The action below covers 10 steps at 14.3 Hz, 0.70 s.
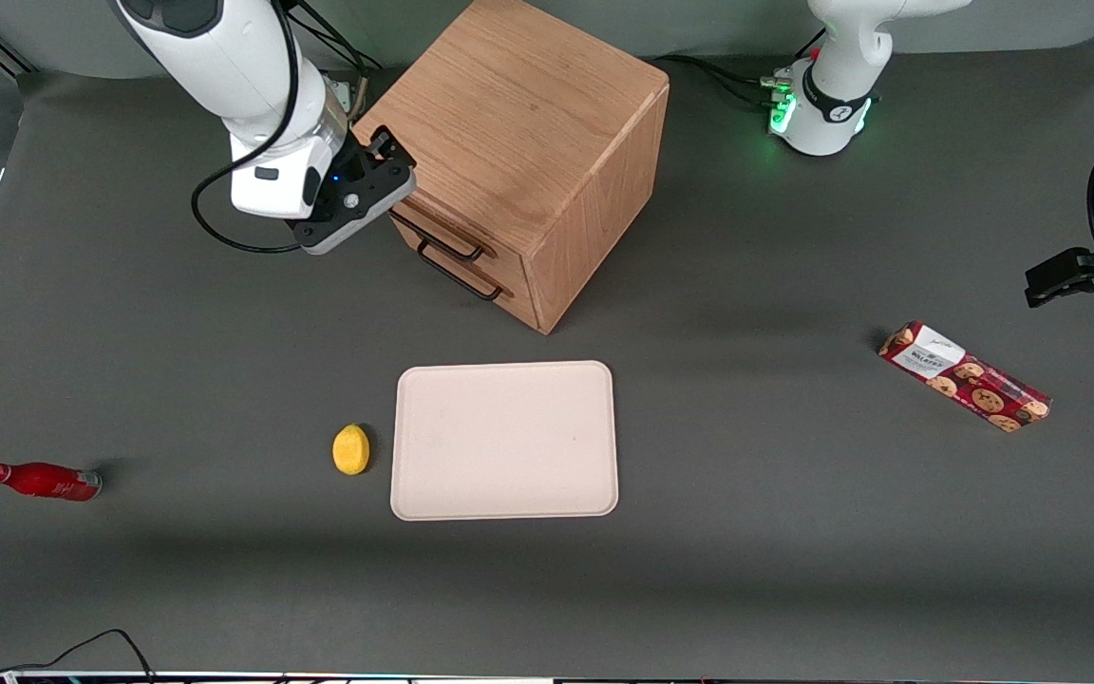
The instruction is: Open upper drawer
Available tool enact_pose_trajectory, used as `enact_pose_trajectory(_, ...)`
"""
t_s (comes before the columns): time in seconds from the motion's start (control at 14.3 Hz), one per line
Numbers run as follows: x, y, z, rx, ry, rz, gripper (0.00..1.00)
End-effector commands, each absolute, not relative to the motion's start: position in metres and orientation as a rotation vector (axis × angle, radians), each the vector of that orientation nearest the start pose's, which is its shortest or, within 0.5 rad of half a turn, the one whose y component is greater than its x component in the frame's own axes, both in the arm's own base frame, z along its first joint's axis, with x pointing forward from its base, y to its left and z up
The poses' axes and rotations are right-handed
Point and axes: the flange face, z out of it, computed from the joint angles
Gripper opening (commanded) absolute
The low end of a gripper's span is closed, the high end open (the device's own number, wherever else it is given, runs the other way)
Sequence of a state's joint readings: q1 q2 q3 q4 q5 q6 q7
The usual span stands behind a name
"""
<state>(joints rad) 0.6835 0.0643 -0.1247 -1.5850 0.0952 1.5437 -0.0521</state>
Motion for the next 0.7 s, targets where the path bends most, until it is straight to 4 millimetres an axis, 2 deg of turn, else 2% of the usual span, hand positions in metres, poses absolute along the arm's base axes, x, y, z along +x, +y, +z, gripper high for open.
enact_pose_trajectory(0.0,0.474,0.322,0.567,-2.91,-0.953,0.23,1.0)
enact_pose_trajectory(0.21,0.471,0.327,0.546,-2.79,-1.033,0.31,1.0)
enact_pose_trajectory(0.49,0.479,0.315,0.515,-2.682,-1.058,0.392,1.0)
enact_pose_trajectory(0.63,0.48,0.313,0.507,-2.669,-1.084,0.405,1.0)
